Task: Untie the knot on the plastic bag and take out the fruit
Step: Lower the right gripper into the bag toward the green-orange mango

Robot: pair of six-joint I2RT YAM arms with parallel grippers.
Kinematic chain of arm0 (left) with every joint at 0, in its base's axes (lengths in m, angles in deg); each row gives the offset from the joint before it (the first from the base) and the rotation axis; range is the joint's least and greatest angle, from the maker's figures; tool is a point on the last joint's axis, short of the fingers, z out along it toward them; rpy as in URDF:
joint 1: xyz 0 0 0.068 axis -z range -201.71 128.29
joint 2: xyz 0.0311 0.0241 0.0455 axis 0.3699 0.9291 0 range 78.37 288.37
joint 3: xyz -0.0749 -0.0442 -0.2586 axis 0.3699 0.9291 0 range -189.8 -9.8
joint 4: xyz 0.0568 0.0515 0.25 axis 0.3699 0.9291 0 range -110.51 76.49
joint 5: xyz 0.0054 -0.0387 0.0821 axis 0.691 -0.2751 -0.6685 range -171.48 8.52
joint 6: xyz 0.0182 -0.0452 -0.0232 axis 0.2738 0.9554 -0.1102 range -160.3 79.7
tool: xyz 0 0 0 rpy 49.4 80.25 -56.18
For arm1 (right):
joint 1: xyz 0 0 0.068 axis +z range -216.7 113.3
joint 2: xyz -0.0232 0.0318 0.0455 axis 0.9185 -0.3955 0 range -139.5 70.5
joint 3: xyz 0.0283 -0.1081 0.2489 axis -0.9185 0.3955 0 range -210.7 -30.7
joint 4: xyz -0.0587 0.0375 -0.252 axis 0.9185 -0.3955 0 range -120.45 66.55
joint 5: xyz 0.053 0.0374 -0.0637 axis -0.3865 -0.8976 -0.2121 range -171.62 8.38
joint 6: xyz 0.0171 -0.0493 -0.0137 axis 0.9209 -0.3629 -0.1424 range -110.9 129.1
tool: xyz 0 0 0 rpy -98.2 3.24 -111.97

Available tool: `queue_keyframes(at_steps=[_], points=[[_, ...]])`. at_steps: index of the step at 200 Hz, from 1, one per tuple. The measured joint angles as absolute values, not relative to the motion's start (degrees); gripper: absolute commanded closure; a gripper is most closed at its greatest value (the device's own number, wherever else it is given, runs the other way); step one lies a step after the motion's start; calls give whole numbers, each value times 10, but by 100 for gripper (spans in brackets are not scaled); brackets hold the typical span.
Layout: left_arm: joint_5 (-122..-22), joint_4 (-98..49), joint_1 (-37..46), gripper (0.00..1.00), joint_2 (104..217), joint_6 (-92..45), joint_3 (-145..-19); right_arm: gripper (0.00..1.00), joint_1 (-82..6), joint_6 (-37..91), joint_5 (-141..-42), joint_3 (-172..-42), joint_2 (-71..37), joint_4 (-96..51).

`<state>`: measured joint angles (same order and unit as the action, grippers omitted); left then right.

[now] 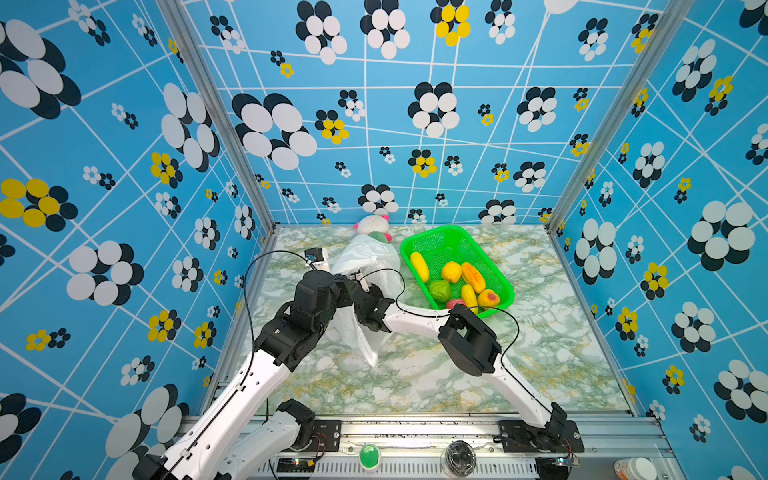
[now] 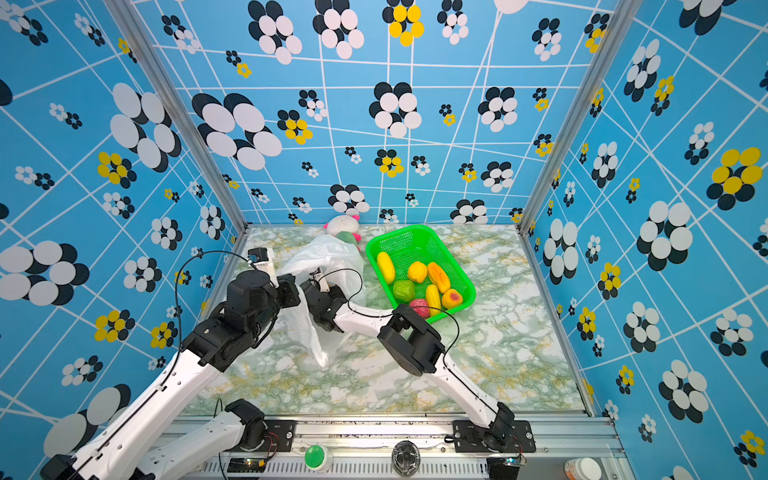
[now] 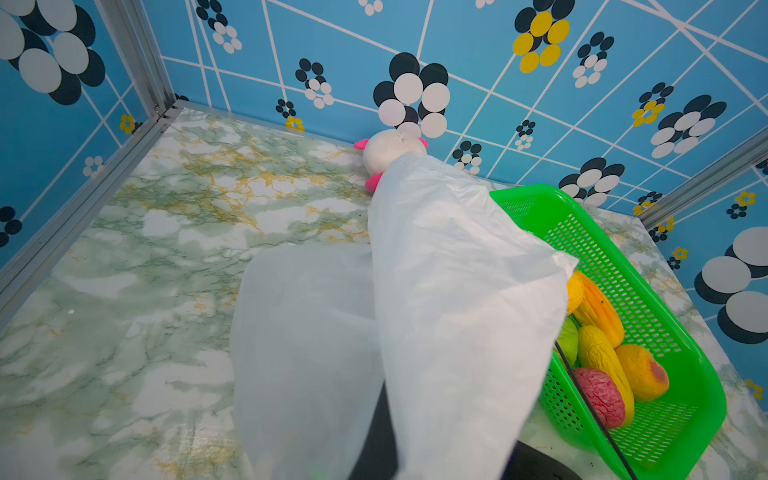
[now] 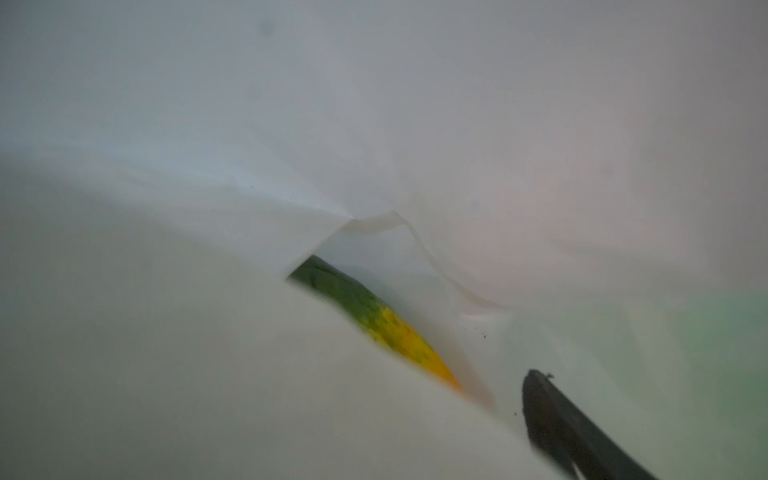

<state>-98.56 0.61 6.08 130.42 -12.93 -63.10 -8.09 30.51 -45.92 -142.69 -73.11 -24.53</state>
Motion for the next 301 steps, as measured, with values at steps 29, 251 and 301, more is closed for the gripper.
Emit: queue_keyframes(at_steps=[29,251,301], points=[[-982,5,61,97,1304,-129,-631,41,-82,310,-496,-1430,-744,-261],[-1051,35,47,98,1307,-117,-631,73,8,215,-516,-965,-372,13],[-1041,33,47,97,1307,-115,-631,34,8,222,-477,-1046,-460,3]])
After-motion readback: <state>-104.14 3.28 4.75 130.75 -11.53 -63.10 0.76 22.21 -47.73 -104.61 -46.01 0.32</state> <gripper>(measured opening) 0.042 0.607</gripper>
